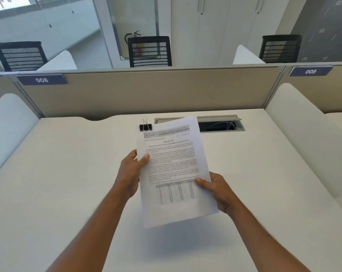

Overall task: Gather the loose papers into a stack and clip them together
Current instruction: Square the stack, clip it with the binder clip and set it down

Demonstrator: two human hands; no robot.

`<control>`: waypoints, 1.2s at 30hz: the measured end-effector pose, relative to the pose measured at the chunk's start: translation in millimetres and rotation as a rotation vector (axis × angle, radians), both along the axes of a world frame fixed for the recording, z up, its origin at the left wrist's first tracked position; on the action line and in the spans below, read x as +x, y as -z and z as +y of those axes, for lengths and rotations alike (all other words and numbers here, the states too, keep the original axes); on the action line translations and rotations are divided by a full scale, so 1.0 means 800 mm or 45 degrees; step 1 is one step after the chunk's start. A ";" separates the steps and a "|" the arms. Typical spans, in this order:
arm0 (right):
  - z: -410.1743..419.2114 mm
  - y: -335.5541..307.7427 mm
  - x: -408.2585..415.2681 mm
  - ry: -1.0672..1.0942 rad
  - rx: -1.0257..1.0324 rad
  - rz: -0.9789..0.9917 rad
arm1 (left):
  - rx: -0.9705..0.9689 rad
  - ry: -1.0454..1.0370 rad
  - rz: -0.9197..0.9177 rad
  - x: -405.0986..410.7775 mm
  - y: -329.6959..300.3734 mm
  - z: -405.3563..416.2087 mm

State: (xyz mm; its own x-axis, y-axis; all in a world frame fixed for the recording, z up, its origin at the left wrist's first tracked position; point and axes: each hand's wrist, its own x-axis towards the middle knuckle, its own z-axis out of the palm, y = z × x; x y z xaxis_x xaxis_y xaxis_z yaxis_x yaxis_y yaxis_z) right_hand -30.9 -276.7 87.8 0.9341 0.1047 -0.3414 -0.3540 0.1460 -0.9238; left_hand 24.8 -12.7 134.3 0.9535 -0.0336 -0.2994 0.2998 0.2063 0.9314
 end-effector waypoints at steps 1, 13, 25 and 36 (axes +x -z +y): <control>0.001 -0.001 0.002 0.036 0.026 0.002 | -0.001 0.047 0.010 -0.004 0.006 -0.001; 0.013 0.008 -0.006 -0.056 0.119 0.050 | 0.020 0.097 -0.068 -0.026 0.041 0.006; 0.041 0.036 0.009 -0.042 -0.044 0.167 | -0.015 0.132 0.146 -0.013 0.067 0.030; 0.083 0.054 0.032 -0.006 -0.181 0.119 | 0.146 0.096 0.167 0.005 0.085 0.085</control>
State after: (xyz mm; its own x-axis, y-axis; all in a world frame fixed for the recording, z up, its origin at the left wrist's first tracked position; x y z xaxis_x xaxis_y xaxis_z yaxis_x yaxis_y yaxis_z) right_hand -5.6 -210.0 45.0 0.8971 0.0538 -0.4385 -0.4397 0.0143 -0.8980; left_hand 28.5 55.2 66.5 0.9021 -0.0619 -0.4272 0.4310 0.0737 0.8994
